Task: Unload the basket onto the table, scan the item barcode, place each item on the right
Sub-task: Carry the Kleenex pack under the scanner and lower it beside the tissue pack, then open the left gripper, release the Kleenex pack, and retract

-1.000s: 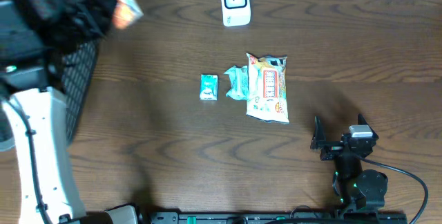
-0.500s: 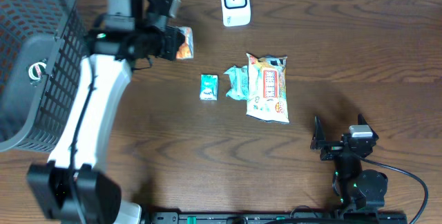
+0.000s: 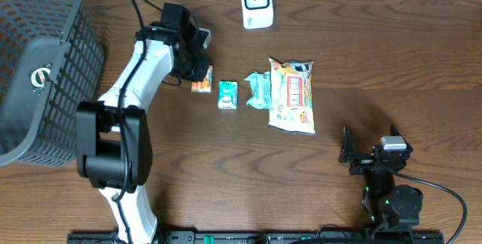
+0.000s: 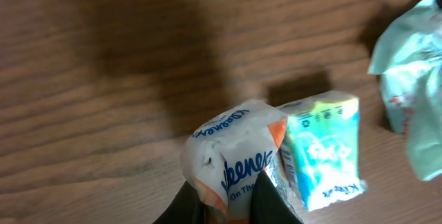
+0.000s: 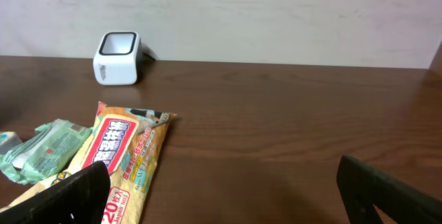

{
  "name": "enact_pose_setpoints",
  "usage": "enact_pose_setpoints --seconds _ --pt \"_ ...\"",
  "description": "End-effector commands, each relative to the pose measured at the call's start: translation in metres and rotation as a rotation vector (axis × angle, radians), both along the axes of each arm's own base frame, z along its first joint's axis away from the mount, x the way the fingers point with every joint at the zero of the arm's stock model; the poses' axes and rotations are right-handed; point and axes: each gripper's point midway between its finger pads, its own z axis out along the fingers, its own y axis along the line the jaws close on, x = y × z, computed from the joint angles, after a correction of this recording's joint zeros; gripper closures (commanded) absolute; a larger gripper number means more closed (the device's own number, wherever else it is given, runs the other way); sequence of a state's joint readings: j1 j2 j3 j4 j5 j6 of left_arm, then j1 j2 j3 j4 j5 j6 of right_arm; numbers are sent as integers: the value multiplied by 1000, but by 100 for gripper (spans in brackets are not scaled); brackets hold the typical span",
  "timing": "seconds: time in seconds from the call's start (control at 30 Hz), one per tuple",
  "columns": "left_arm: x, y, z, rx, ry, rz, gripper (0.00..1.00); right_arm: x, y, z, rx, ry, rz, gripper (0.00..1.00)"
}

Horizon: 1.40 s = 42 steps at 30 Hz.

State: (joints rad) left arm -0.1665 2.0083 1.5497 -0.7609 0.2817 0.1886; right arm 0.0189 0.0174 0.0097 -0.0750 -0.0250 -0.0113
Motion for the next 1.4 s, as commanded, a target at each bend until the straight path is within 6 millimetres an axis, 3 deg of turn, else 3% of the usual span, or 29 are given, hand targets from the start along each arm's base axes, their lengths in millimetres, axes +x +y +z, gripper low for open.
enact_pose_setpoints --seconds 0.0,0.23,0.4,0.5,0.57,0.97,1.0,1.07,1.2,1.37 --pt "-2 -3 -5 15 12 -23 92 0 0 -1 2 2 -1 1" --pt "-12 -9 -7 28 43 -44 92 0 0 -1 2 2 -1 1" --pt "-13 6 -10 111 46 -24 92 0 0 -1 2 2 -1 1" --pt "-15 6 -11 104 64 16 77 0 0 -1 2 2 -1 1" --pt "-16 6 -12 99 76 44 77 0 0 -1 2 2 -1 1" --pt "-31 -17 -9 -10 134 6 76 0 0 -1 2 2 -1 1" --pt "-32 -19 -9 -10 136 0 69 0 0 -1 2 2 -1 1" --pt "-33 -22 -9 -7 138 -9 43 0 0 -1 2 2 -1 1" --pt "-32 -25 -8 -6 128 -16 37 0 0 -1 2 2 -1 1" --pt "-22 -22 18 -22 61 -5 36 0 0 -1 2 2 -1 1"
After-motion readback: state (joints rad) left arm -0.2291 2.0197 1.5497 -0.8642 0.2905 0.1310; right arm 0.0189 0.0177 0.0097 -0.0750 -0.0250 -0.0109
